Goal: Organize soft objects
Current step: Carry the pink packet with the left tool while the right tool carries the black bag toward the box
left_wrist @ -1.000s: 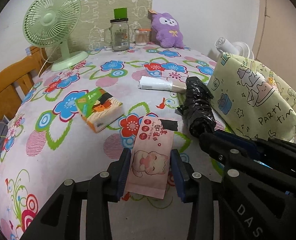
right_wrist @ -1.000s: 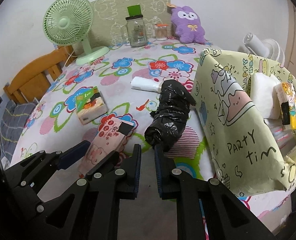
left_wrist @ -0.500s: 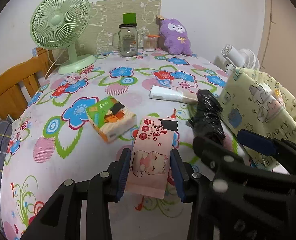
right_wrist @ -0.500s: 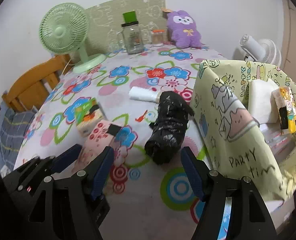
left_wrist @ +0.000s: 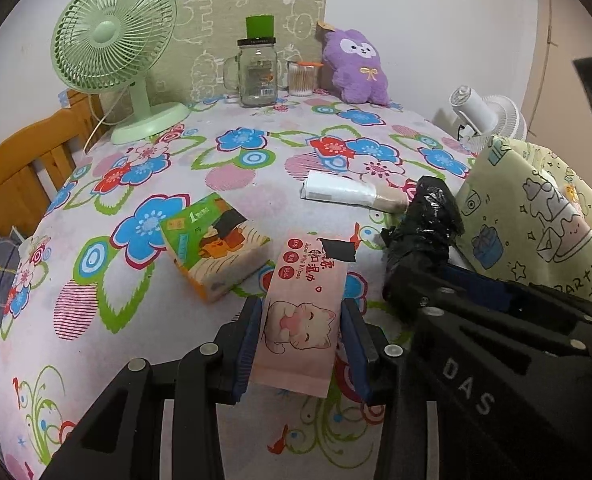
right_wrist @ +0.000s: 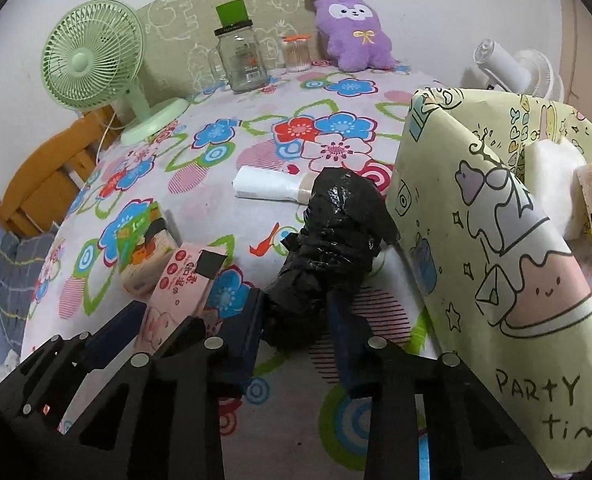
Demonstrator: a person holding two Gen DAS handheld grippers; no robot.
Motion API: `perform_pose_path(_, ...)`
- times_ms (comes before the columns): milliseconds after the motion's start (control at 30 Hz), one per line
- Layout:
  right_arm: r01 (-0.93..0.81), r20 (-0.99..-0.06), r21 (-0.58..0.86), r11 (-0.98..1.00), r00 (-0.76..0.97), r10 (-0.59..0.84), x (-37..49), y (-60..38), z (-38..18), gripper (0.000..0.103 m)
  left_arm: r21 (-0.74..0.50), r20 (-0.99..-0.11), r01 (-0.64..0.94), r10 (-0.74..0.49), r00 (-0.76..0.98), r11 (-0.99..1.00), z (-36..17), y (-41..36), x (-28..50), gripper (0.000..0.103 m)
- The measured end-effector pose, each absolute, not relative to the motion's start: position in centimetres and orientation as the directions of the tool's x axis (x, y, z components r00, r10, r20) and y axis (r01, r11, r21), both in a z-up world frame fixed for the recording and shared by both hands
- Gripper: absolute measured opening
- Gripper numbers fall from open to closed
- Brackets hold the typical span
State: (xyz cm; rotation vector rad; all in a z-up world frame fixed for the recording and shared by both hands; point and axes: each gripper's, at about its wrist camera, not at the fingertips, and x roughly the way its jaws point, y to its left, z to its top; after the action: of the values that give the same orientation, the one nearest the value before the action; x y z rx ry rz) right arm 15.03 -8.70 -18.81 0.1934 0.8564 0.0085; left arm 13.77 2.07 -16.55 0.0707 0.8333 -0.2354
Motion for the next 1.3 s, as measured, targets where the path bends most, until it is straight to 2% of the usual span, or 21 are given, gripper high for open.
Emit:
perform_pose_path(33, 0.060, -0.747, 0.170, 0.984, 0.659, 0.089, 15.0, -8.6, -18.7, 0.024, -0.029, -0.741, 0.230, -0.175, 0.649, 0.973, -16.5, 2.1, 13.8, 0.041)
perform_pose_path(167, 0.021, -0.739, 0.156, 0.988, 0.666, 0.102, 14.6, -8.2, -18.2, 0.020, -0.027, -0.739, 0.218, -0.167, 0.653, 0.975, -16.1, 2.0, 13.5, 0.041)
perform_pose_path(533, -0.024, -0.706, 0.176, 0.984, 0.693, 0.143, 12.8, -8.4, -16.2, 0.014, -0.015, -0.715, 0.199, -0.150, 0.683, 0.980, -14.1, 1.7, 11.9, 0.041)
perform_pose_path(1300, -0.094, -0.617, 0.123, 0.988, 0.773, 0.151, 9.4, -7.9, -9.6, 0.012, -0.017, -0.616, 0.175, -0.148, 0.773, 0.984, -7.8, 1.8, 8.7, 0.041)
